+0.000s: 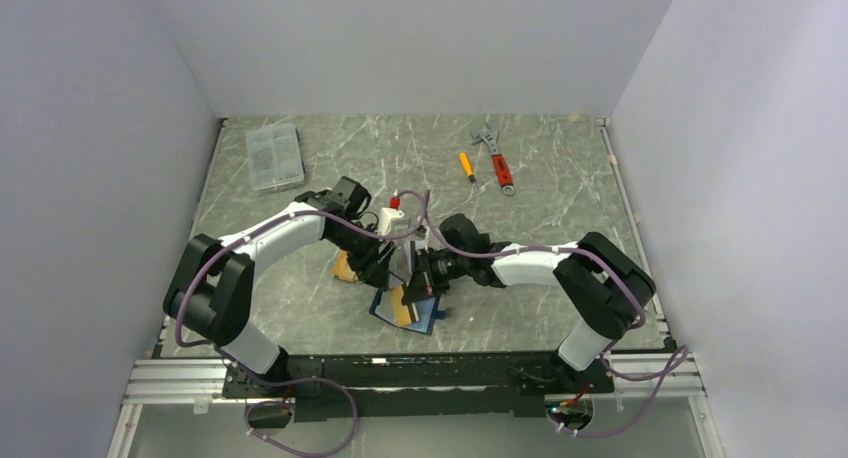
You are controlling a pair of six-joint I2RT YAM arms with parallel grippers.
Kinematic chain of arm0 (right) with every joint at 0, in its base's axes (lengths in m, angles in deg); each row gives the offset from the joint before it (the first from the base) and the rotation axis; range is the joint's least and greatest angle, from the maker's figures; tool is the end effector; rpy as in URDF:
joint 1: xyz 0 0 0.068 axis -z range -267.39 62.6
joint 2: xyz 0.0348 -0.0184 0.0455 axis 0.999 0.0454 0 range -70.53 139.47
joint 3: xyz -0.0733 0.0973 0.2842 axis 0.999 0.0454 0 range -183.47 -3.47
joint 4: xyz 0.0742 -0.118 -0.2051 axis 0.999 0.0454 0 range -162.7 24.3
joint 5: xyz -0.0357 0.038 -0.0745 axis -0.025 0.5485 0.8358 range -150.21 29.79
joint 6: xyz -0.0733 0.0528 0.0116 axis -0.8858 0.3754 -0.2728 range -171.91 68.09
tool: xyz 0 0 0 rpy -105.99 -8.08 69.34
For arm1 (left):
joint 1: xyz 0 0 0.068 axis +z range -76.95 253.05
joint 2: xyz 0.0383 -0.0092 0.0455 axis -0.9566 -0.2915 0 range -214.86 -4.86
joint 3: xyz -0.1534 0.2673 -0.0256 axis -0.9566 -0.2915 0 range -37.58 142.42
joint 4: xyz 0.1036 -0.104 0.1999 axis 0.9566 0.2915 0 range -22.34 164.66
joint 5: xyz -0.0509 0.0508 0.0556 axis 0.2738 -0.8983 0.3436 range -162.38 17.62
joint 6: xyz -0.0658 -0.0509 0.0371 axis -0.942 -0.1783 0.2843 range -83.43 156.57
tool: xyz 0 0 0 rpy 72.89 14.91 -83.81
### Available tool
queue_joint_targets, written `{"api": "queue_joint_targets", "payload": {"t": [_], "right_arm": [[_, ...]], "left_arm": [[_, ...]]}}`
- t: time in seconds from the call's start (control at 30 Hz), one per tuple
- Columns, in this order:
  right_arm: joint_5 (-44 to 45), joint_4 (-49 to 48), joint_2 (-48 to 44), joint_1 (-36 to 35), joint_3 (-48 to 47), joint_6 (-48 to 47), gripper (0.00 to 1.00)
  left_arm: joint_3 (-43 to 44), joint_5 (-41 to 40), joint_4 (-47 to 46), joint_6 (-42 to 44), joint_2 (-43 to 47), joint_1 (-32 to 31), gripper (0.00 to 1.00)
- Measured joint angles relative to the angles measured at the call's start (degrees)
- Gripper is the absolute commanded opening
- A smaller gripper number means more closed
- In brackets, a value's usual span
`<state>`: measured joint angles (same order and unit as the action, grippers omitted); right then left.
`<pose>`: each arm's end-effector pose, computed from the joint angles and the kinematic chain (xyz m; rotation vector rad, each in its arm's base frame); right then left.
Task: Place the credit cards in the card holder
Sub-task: Open the card holder at the center of the board.
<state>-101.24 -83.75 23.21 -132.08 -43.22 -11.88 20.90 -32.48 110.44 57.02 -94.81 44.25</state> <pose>0.1920 0.2651 0.1708 -0.5288 2.5803 1.4813 0.2243 -0.1830 0.2143 1.2698 2.4391 -1.0218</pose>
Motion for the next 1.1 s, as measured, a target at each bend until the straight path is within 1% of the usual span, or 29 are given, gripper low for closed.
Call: {"api": "queue_joint_targets", "payload": {"t": [0.13,0.23,0.57,0.73,0.87,0.97,1.03,1.1], "right_arm": [[0.0,-1.1,1.8,-0.1,-0.7,0.0,0.00],[0.0,-1.1,3.3,-0.1,-0.7,0.0,0.00],[0.0,-1.2,4.2,-0.2,-0.3,0.1,0.00],[0.0,-1.6,4.1,-0.1,0.9,0.3,0.00],[0.0,-2.0,3.1,0.3,2.9,0.7,0.00],[0.0,-2.2,0.7,1.3,5.2,0.7,0.00],[0.0,-2.4,-2.1,2.8,7.5,0.7,0.00],[0.0,-2.6,-4.7,4.0,9.5,0.7,0.00]], "left_arm": [[0.0,0.6,0.0,0.3,0.0,0.2,0.60],[0.0,0.3,-0.1,0.0,-0.3,0.2,0.58],[-0.3,-6.3,-2.2,-2.2,-3.7,-0.3,0.56],[-0.3,-7.0,-3.1,-3.7,-5.2,-1.9,0.54],[-0.3,-7.0,-3.2,-4.3,-6.3,-2.3,0.46],[-0.3,-6.9,-3.2,-4.9,-6.8,-2.3,0.35],[-0.5,-6.8,-3.4,-5.3,-6.9,-2.3,0.25],[-1.0,-6.8,-3.6,-5.3,-6.9,-2.3,0.21]]}}
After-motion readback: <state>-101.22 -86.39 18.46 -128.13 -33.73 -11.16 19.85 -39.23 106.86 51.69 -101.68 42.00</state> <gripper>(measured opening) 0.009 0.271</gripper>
